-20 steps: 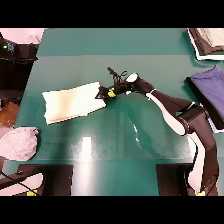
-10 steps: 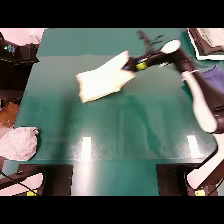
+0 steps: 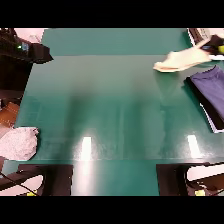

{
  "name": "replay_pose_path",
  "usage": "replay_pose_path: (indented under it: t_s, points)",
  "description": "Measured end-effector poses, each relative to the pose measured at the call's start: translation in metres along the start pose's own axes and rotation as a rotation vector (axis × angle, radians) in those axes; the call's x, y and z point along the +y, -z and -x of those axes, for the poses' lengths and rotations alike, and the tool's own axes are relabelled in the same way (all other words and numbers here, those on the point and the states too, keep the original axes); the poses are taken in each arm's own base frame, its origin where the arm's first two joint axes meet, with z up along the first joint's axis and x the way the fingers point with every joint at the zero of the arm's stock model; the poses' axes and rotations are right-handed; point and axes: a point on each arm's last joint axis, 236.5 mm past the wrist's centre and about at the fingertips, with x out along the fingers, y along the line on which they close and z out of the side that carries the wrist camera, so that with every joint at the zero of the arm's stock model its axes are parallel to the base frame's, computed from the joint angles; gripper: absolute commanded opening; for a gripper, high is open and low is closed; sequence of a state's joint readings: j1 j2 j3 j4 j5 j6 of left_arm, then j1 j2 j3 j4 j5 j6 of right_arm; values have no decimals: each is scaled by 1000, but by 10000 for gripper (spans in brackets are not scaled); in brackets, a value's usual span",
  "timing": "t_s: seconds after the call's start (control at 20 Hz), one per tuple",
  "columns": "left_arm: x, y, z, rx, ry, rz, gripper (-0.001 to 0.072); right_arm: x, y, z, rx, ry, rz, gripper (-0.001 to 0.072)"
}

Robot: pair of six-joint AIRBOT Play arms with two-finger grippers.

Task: Fold the shirts.

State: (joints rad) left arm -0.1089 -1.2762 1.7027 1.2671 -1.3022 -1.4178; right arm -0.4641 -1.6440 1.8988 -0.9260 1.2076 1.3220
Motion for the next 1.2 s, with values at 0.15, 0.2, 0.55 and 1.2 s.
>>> replay_pose_path:
  t_s: [0.15, 0.2, 0.55, 1.2]
  points:
    - [-10, -2, -2, -7, 17, -1, 28, -46, -19, 28, -87, 74, -51, 13]
    - [-13, -3, -2, -10, 22, 0, 28, -57, -26, 36, -117, 91, -64, 13]
    - [-18, -3, -3, -11, 32, 1, 28, -64, -85, 97, -354, 73, -34, 13]
    - [-18, 0, -3, 3, 35, 1, 28, -80, -38, 164, -308, 169, -85, 15]
